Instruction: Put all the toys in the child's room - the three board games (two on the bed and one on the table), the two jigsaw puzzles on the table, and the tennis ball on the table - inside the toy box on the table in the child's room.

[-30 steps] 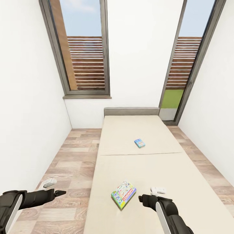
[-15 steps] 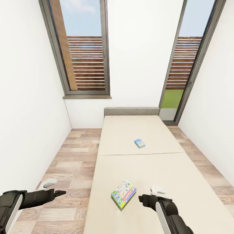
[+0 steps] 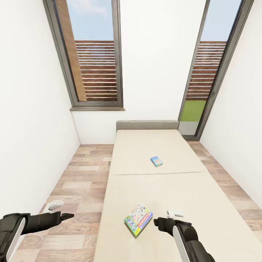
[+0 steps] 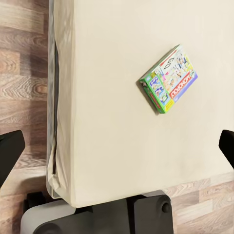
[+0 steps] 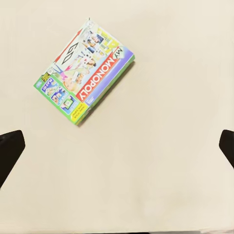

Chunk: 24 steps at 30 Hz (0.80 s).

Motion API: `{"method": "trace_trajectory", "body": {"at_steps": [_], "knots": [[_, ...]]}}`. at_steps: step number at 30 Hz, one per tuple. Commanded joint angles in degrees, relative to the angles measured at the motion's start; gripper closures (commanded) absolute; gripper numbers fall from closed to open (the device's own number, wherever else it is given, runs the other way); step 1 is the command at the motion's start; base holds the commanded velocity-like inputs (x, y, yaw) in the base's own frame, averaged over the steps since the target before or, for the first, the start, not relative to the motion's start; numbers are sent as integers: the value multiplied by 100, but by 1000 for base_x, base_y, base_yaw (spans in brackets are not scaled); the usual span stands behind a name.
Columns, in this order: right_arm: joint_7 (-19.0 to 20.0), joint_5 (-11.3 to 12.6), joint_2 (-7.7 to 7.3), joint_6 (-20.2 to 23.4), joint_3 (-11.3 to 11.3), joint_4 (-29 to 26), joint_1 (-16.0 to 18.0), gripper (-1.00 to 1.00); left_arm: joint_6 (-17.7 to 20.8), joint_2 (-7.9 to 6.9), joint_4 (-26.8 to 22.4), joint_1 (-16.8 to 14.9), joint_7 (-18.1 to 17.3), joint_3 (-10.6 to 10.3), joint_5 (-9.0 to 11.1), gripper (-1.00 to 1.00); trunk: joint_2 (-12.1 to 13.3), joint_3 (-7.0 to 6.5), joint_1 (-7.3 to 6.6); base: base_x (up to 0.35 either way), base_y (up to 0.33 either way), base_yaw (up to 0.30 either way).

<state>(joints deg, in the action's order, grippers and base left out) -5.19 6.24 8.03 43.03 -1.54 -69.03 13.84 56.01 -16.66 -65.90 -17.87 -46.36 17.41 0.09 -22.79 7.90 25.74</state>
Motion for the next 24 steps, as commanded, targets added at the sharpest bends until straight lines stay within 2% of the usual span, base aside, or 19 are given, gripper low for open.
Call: {"method": "trace_trajectory", "body": {"at_steps": [1, 16, 22, 24], "knots": [[-53, 62, 4, 22, -4, -9, 5, -100, 42, 0, -2, -6, -22, 7, 0, -100, -13, 13, 4, 12, 0, 0], [-54, 65, 9, 10, -4, -5, 5, -100, 42, -2, -2, -6, -22, 0, -6, -100, -13, 13, 4, 2, 0, 0], [-96, 46, 86, 9, 0, -5, 12, -100, 42, -4, -2, -6, -26, 7, -7, -100, -13, 13, 4, 0, 0, 0], [-124, 6, 175, 20, 44, -5, 31, -100, 42, -4, -2, -6, -25, 7, -3, -100, -13, 13, 4, 0, 0, 0]]}}
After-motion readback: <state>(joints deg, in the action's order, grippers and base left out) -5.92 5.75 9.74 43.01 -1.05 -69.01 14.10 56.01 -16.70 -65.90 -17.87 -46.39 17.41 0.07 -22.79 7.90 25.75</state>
